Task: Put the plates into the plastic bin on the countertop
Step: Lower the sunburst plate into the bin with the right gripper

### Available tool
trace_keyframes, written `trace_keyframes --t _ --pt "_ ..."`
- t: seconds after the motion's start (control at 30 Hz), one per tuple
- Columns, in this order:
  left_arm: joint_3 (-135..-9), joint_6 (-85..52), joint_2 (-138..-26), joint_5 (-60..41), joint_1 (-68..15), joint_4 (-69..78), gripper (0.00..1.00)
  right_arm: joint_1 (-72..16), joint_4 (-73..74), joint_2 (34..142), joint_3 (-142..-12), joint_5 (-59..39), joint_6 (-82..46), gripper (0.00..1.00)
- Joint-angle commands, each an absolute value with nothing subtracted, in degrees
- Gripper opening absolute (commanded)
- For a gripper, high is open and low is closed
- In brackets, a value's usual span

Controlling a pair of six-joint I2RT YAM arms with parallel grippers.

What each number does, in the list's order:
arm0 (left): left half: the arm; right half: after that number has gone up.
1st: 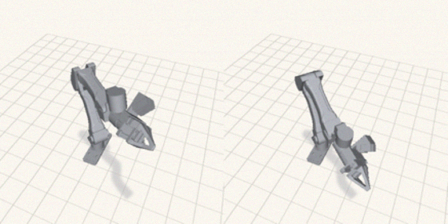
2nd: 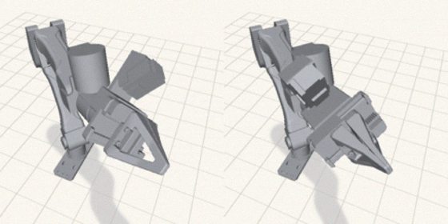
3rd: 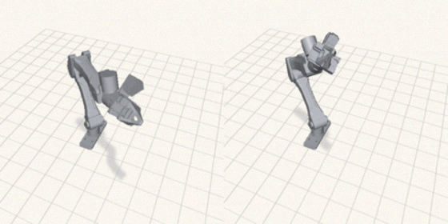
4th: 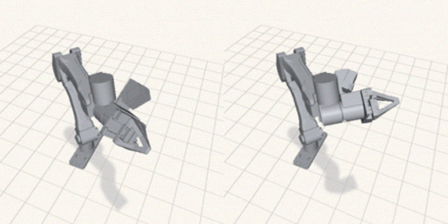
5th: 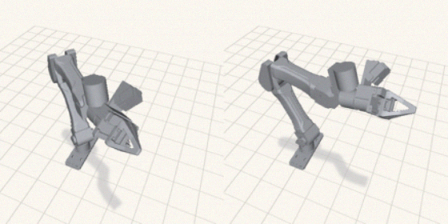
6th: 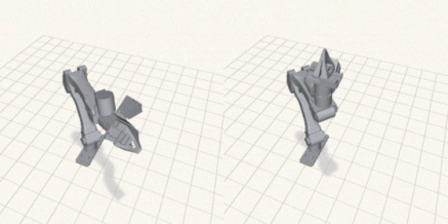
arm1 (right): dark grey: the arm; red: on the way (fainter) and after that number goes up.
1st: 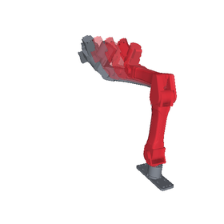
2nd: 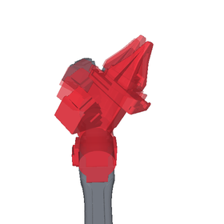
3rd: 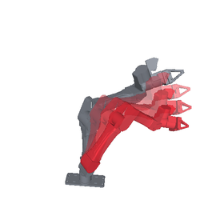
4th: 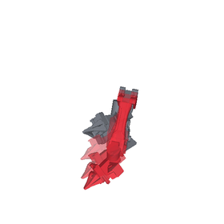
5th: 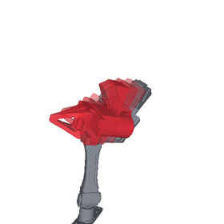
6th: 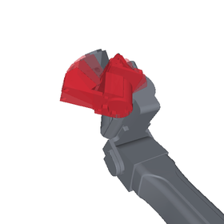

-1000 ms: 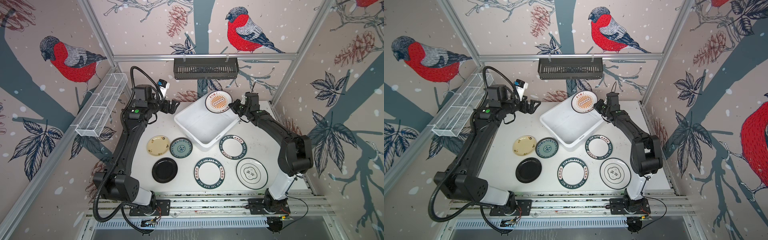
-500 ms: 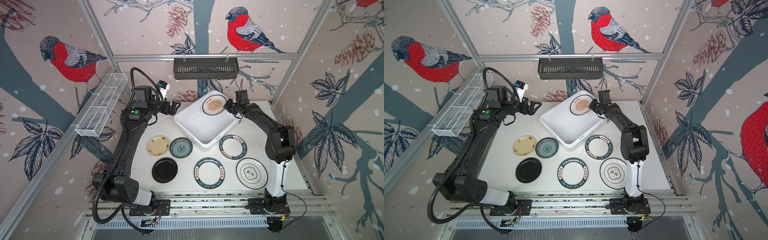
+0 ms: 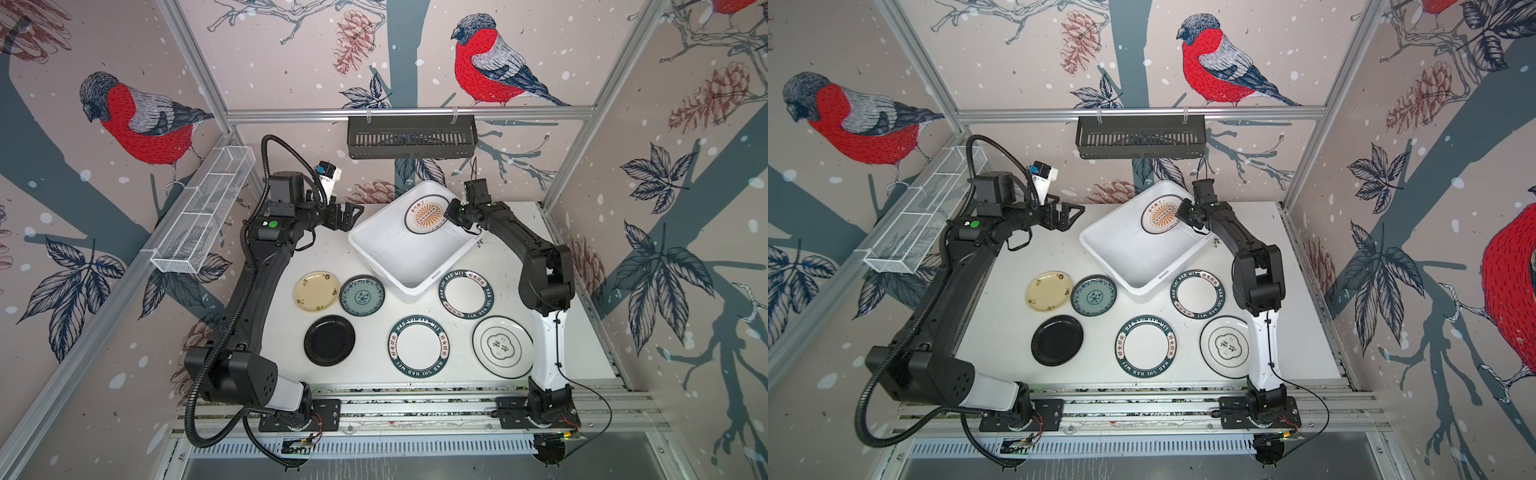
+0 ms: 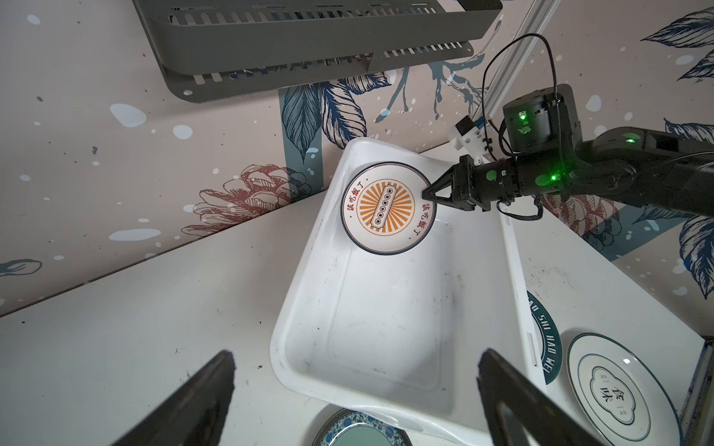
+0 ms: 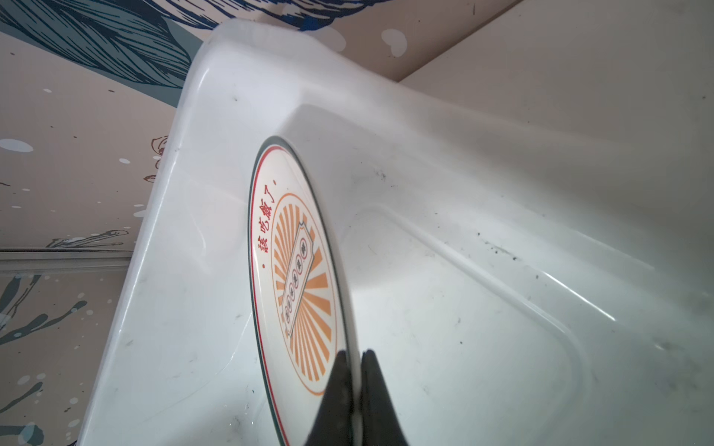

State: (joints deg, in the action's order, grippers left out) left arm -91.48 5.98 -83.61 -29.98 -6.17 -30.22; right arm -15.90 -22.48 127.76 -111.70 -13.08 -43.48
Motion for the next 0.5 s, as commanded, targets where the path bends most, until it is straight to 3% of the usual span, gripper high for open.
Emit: trace_keyframes --t 0.0,0.47 --pt "-91.60 5.45 -83.58 -31.77 -6.23 -29.27 0.97 -15.81 -22.88 128.70 -113.17 -13.14 -42.72 0.01" --pt "-91.50 4.75 -83.67 -33.26 -6.24 -29.00 0.97 -14.68 -22.77 132.01 -113.66 -14.92 -42.45 0.02"
